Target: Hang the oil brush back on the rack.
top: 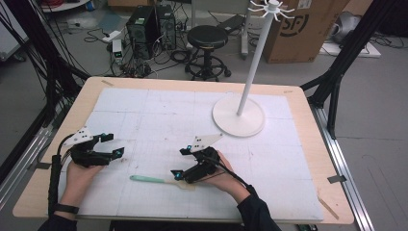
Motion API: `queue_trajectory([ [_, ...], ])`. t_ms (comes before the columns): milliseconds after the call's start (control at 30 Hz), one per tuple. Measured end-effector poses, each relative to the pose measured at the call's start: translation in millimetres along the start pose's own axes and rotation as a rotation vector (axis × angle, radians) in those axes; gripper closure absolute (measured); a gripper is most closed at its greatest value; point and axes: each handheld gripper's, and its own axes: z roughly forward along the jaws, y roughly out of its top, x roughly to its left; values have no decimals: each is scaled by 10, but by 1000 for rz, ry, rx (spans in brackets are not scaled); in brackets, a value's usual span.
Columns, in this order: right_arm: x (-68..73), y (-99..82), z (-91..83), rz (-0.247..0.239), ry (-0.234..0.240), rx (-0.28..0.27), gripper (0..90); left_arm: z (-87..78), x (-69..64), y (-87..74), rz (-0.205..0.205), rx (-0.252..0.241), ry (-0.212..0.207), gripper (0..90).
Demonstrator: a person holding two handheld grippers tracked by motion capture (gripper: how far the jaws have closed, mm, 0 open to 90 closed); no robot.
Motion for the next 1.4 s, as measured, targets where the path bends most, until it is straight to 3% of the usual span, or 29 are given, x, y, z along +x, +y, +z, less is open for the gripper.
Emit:
queue_trajectory([
  [367, 58, -52, 200, 1, 36, 65, 377, 0, 0, 0, 1, 1, 1, 197],
  [567, 126, -88, 282, -35, 51, 118, 479, 2, -2, -1, -3, 0, 3, 197],
  [800, 160, -103, 319, -70, 66, 138, 592, 2, 1, 0, -4, 0, 3, 198],
  [1167, 204, -141, 389, -136, 68, 187, 715, 2, 0, 0, -3, 0, 3, 199],
  [1400, 230, -152, 409, -156, 62, 205, 713, 1, 3, 0, -4, 0, 4, 199],
])
